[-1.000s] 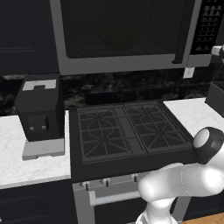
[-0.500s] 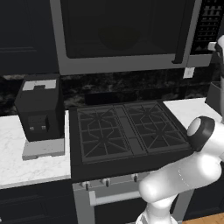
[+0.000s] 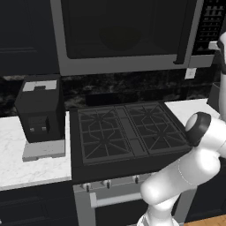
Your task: Open the microwave, place the bowl with waffle inside the microwave, then close the microwave door and turn it on.
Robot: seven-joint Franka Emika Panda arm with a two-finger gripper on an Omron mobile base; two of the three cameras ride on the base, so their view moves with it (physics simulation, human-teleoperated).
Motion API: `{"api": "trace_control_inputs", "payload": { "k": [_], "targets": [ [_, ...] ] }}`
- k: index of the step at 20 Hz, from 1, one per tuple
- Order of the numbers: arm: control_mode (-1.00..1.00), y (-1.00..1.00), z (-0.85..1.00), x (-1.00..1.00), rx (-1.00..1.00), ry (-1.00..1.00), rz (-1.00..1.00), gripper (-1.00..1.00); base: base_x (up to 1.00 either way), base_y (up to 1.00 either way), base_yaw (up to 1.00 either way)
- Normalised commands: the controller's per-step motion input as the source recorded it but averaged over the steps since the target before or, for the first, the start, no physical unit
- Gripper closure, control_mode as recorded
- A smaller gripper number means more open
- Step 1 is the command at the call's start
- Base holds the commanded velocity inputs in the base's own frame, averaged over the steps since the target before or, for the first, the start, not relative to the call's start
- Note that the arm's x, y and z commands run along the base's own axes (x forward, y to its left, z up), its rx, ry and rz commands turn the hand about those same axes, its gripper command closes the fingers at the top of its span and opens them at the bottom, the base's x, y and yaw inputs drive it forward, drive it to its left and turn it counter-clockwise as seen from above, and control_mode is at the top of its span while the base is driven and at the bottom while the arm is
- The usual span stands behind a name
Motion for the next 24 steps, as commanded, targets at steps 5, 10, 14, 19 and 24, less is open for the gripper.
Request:
{"api": "trace_control_inputs", "payload": {
  "k": [5,10,14,19,24],
  "targets": [
    [-1.0,0.06,-0.07,-0.01,0.0,0.05,0.0,-1.0,0.0,0.0,0.0],
    [-1.0,0.08,0.02,-0.56,-0.02,0.01,0.0,-1.0,0.0,0.0,0.0],
    [-1.0,0.03,0.22,-0.72,0.0,0.03,-0.01,-1.0,0.0,0.0,0.0],
    [-1.0,0.03,0.25,-0.58,0.0,0.07,0.0,-1.0,0.0,0.0,0.0],
    [-1.0,0.0,0.16,-0.3,0.0,0.08,0.0,-1.0,0.0,0.0,0.0]
  ]
}}
